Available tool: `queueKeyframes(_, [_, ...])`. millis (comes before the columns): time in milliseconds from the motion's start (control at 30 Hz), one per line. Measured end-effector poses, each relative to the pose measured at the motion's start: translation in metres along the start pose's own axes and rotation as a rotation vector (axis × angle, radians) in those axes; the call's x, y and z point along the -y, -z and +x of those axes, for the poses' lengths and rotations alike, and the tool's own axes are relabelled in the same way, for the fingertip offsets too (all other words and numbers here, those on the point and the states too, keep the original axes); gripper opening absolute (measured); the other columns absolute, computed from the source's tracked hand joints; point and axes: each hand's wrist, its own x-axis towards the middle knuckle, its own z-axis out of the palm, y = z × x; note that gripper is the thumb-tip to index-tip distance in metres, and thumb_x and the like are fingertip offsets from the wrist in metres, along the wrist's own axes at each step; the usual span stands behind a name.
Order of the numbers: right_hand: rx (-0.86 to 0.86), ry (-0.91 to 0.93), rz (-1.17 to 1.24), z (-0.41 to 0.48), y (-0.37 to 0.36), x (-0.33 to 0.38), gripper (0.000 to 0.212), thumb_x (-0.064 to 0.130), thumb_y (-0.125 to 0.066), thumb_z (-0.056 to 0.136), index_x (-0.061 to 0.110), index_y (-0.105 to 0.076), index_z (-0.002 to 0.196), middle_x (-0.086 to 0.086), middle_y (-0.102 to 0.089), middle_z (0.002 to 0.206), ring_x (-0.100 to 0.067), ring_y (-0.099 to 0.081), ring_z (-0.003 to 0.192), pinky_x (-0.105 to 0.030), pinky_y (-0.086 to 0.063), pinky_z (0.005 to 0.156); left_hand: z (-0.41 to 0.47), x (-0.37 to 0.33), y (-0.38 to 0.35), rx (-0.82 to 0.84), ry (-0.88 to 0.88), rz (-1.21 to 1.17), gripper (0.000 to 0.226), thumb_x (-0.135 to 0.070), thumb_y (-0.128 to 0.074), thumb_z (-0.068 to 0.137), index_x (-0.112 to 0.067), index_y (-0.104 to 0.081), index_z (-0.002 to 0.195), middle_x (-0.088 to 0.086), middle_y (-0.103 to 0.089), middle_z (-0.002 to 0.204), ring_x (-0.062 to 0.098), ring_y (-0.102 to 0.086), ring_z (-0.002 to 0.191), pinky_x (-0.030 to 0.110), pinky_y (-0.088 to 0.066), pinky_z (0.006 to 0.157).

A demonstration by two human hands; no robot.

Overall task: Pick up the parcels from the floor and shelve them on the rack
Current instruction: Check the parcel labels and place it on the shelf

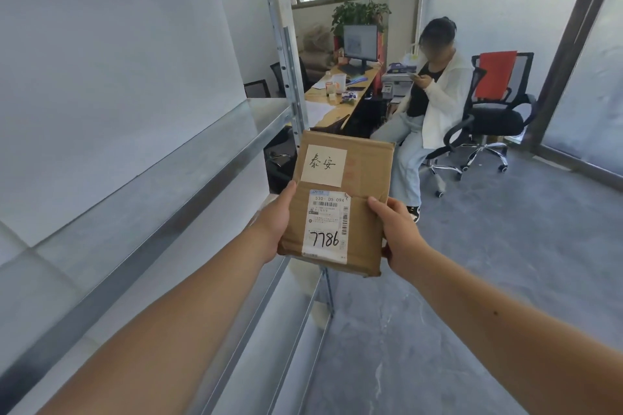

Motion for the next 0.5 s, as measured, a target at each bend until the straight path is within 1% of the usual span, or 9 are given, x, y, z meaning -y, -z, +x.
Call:
queueKeyframes(33, [0.0,-0.011,-0.004,0.005,-0.002,-0.005,0.048,0.043,-0.07,0.098,0.03,-0.053,0.142,0.002,-0.067,0.133,-0.022,-0.066,0.117,-0.043,-0.055,0.075,0.005,0.005,0.002,0.004,0.011,-0.006,0.056,-0.072,-0.029,0.103,-0.042,-0.074,0.116,-0.002,-0.082,0.106,0.024,-0.076,0.099,0.039,-0.061,0.076])
queueKeyframes(67, [0.002,-0.024,-0.013,0.01,-0.005,-0.01,0.048,0.043,-0.07,0.098,0.03,-0.053,0.142,0.002,-0.067,0.132,-0.022,-0.066,0.116,-0.044,-0.056,0.075,0.01,0.011,0.004,0.002,0.023,-0.003,0.056,-0.071,-0.028,0.103,-0.042,-0.074,0.117,-0.002,-0.081,0.108,0.025,-0.076,0.1,0.039,-0.06,0.078])
queueKeyframes(100, [0.003,-0.039,-0.021,0.014,-0.007,-0.016,0.048,0.043,-0.07,0.098,0.03,-0.052,0.142,0.002,-0.067,0.132,-0.022,-0.067,0.115,-0.046,-0.057,0.077,0.014,0.016,0.007,-0.005,0.031,0.008,0.057,-0.071,-0.027,0.103,-0.041,-0.073,0.117,-0.001,-0.081,0.109,0.026,-0.075,0.102,0.042,-0.06,0.083])
queueKeyframes(167, [0.003,-0.079,-0.032,0.024,-0.012,-0.031,0.049,0.042,-0.07,0.098,0.03,-0.051,0.142,0.0,-0.067,0.132,-0.026,-0.067,0.116,-0.058,-0.061,0.088,0.025,0.026,0.014,-0.039,0.038,0.068,0.059,-0.074,-0.027,0.101,-0.041,-0.073,0.115,0.001,-0.079,0.114,0.028,-0.073,0.106,0.049,-0.058,0.097])
queueKeyframes(200, [0.005,-0.102,-0.032,0.029,-0.015,-0.039,0.05,0.042,-0.071,0.097,0.03,-0.051,0.142,-0.001,-0.067,0.132,-0.028,-0.067,0.118,-0.064,-0.059,0.094,0.031,0.029,0.018,-0.068,0.041,0.108,0.059,-0.075,-0.028,0.1,-0.04,-0.073,0.113,0.001,-0.078,0.116,0.028,-0.072,0.109,0.053,-0.055,0.103])
queueKeyframes(233, [0.009,-0.126,-0.029,0.033,-0.018,-0.046,0.052,0.042,-0.072,0.097,0.029,-0.051,0.142,-0.002,-0.067,0.133,-0.03,-0.066,0.118,-0.068,-0.057,0.097,0.037,0.032,0.023,-0.095,0.047,0.136,0.058,-0.076,-0.03,0.099,-0.038,-0.073,0.111,0.001,-0.077,0.118,0.029,-0.071,0.111,0.054,-0.052,0.106])
queueKeyframes(300, [0.014,-0.167,-0.016,0.041,-0.026,-0.06,0.053,0.041,-0.073,0.096,0.028,-0.051,0.142,-0.002,-0.065,0.134,-0.031,-0.065,0.12,-0.071,-0.055,0.097,0.05,0.039,0.034,-0.152,0.065,0.19,0.061,-0.077,-0.035,0.097,-0.033,-0.074,0.112,0.003,-0.076,0.119,0.031,-0.069,0.113,0.055,-0.05,0.108])
queueKeyframes(400, [0.021,-0.219,-0.005,0.051,-0.044,-0.078,0.055,0.04,-0.075,0.095,0.027,-0.05,0.142,-0.002,-0.064,0.133,-0.033,-0.062,0.122,-0.072,-0.053,0.099,0.069,0.052,0.051,-0.227,0.069,0.261,0.064,-0.072,-0.037,0.1,-0.022,-0.073,0.115,0.006,-0.075,0.117,0.031,-0.068,0.111,0.048,-0.052,0.104])
queueKeyframes(500, [0.036,-0.246,0.008,0.063,-0.062,-0.092,0.063,0.038,-0.076,0.093,0.029,-0.046,0.148,-0.003,-0.063,0.137,-0.032,-0.062,0.123,-0.068,-0.052,0.103,0.085,0.069,0.068,-0.306,0.047,0.31,0.062,-0.068,-0.04,0.102,-0.017,-0.074,0.114,0.007,-0.075,0.111,0.028,-0.068,0.101,0.04,-0.052,0.087])
